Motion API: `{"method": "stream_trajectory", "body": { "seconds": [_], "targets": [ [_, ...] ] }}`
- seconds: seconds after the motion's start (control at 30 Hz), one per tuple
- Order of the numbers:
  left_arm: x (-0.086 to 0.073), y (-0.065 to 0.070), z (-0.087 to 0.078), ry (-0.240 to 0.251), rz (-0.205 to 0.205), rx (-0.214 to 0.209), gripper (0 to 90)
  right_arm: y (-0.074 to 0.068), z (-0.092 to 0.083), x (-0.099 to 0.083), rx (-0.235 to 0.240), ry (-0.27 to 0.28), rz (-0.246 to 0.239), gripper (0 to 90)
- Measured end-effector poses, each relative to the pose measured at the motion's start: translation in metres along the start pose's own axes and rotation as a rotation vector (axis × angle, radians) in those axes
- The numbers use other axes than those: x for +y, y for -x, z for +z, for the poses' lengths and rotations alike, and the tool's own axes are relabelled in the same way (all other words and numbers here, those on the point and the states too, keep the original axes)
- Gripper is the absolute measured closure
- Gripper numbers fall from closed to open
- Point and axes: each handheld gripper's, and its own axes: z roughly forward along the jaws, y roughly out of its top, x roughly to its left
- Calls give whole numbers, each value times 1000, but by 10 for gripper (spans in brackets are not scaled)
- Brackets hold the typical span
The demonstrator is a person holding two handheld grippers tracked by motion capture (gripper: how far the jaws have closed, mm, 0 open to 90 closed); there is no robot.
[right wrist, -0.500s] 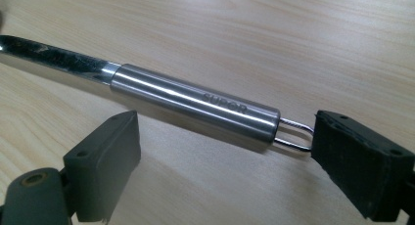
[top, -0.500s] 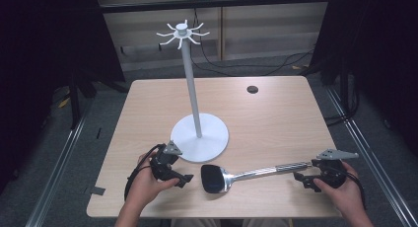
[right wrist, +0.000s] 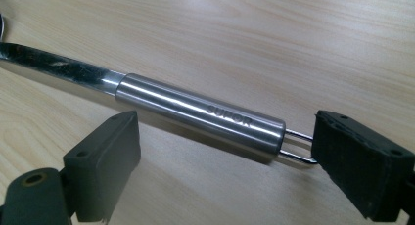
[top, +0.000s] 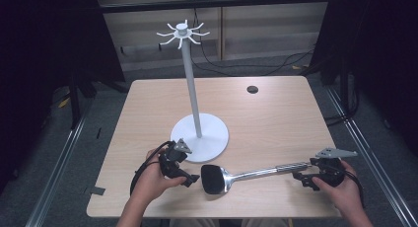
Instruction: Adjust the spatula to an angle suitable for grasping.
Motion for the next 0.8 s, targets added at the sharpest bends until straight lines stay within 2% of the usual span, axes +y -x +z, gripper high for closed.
{"method": "stream_trajectory", "body": {
  "seconds": [0.17, 0.37, 0.5, 0.8],
  "targets": [
    [13, 6, -2, -15, 35, 5, 110, 0, -2, 0, 2, 10, 0, 109],
    [30, 14, 2, -53, 77, -17, 110, 1, -3, -1, 0, 10, 3, 109],
    [43, 19, 7, -51, 90, -33, 111, 1, -5, -1, 5, 15, 3, 109],
    [54, 23, 13, -46, 102, -48, 111, -1, -4, -1, 9, 13, -3, 109]
  ]
}}
